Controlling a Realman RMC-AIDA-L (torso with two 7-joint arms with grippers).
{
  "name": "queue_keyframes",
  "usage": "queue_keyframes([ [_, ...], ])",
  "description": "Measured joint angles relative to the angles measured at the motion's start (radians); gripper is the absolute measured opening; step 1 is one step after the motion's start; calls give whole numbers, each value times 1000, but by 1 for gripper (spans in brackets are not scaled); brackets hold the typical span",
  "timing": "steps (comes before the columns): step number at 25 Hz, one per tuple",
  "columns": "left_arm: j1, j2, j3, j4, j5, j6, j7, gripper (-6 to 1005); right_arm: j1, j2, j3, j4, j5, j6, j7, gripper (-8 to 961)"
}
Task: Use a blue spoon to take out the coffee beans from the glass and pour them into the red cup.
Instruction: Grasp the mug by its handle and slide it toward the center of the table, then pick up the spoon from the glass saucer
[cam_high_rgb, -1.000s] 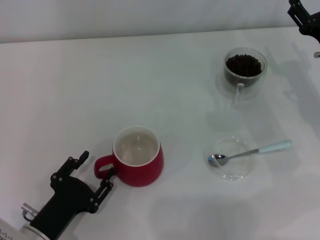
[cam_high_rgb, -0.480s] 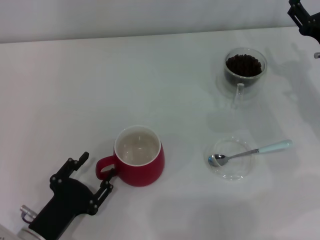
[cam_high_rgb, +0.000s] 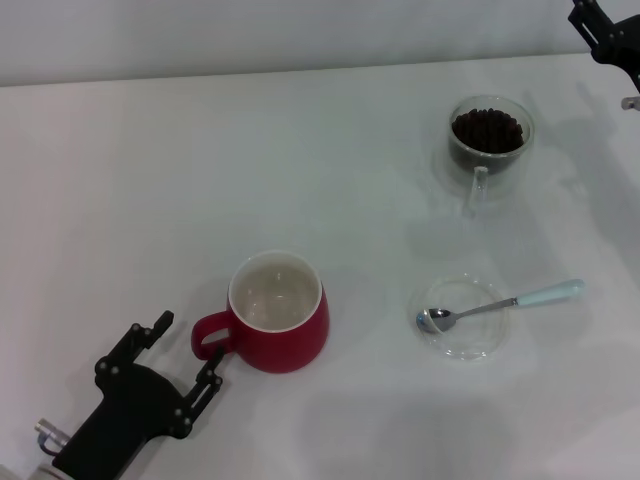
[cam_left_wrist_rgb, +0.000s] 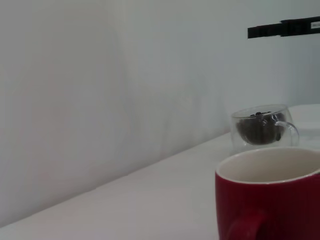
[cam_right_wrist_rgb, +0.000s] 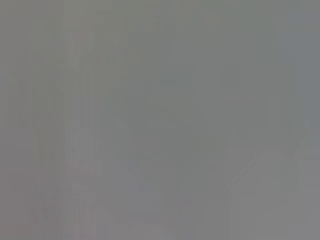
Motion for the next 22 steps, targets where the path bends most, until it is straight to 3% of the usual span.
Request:
queue_keyframes([
  [12, 15, 2, 0, -14, 49, 27, 0, 669, 4, 0, 0, 1, 0, 0, 2, 876],
  [22, 82, 3, -9, -66, 38, 166, -6, 667, 8, 1, -14, 2, -2, 0, 6, 875],
])
